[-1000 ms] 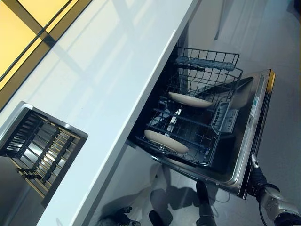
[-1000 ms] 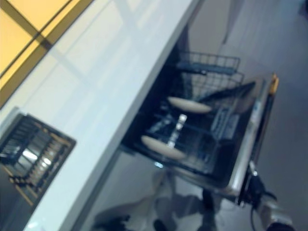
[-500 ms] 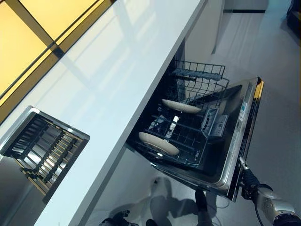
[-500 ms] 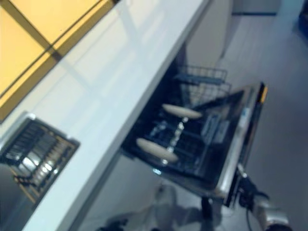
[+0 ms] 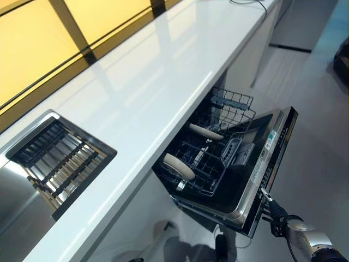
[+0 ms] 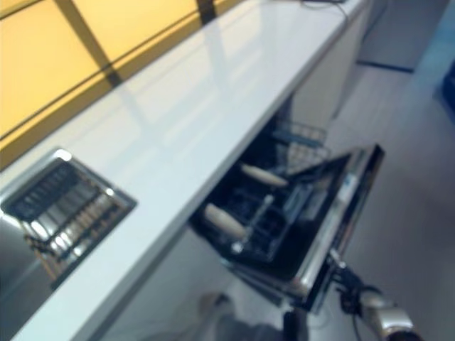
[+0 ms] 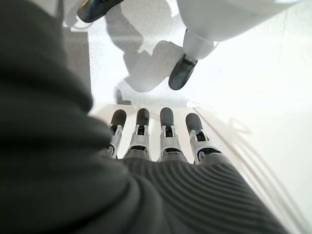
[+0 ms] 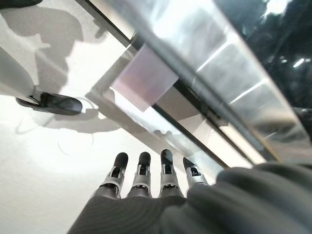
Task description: Take plates into dishwasher
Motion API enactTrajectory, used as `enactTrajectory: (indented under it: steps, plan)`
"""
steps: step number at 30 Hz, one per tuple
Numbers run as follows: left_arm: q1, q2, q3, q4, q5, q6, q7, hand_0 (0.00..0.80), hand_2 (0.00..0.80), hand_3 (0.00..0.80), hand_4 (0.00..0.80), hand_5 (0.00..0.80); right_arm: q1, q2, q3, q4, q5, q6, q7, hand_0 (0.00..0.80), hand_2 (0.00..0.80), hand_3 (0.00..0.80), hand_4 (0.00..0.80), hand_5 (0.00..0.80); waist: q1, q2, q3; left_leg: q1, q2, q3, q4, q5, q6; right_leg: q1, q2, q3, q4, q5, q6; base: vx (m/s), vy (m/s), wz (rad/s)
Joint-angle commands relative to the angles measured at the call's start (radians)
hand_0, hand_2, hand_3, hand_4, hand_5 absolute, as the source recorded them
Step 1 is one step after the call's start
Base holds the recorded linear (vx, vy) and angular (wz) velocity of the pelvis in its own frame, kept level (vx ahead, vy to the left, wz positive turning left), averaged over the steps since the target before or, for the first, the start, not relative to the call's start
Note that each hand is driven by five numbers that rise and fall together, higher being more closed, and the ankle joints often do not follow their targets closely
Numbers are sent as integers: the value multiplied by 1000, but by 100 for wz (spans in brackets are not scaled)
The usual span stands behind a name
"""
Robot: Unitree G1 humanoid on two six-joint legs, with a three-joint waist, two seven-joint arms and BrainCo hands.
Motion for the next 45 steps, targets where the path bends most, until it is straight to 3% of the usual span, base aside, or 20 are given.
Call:
enactTrajectory:
  steps: [1,9,19,26,27,29,37,45]
  plan:
    - [-44,88,-29,15,15,18,4,0,0,0,0,0,-344,194,64,-207,22,-127,109,0,0,0,0,0,129,-68,-28,-29,-14,-16,15,-7,32,32,-104,10,186,-160,101,117,-19,14]
    - [-16,109,-8,14,30,25,0,0,0,0,0,0,-423,192,91,-161,42,-141,131,0,0,0,0,0,203,-85,-33,-22,-12,-55,35,-14,42,76,-126,-26,217,-176,103,101,-11,18]
    - [2,132,8,10,51,14,8,0,0,0,0,0,-443,199,96,-123,11,-173,116,0,0,0,0,0,252,-92,-35,-20,-7,-98,34,-13,51,99,-129,-60,269,-210,100,33,-43,36]
    - [26,139,23,1,65,2,8,0,0,0,0,0,-427,134,101,-122,-297,-261,41,0,0,0,0,0,264,-107,-47,-19,-10,-133,50,-22,60,120,-125,-55,305,-221,101,22,-43,21]
    - [31,138,26,-2,70,6,12,0,0,0,0,0,-426,106,113,-125,-448,-290,-6,0,0,0,0,0,267,-113,-52,-17,-13,-139,56,-27,65,126,-131,-57,320,-214,104,30,-16,17]
    - [39,139,32,-8,73,13,14,0,0,0,0,0,-424,80,125,-136,-539,-304,-29,0,0,0,0,0,270,-119,-57,-12,-13,-142,59,-30,67,132,-135,-61,328,-210,107,44,-16,15]
    - [87,153,87,3,74,6,20,0,0,0,0,0,-330,34,128,-201,-602,-318,-42,0,0,0,0,0,279,-155,-111,13,-19,-145,50,-45,76,180,-147,-80,303,-180,128,80,9,8]
    - [124,164,137,-4,59,-3,4,0,0,0,0,0,-144,84,75,-241,-621,-359,-79,0,0,0,0,0,272,-185,-126,18,-49,-141,63,-85,106,167,-177,-61,335,-120,149,108,94,13]
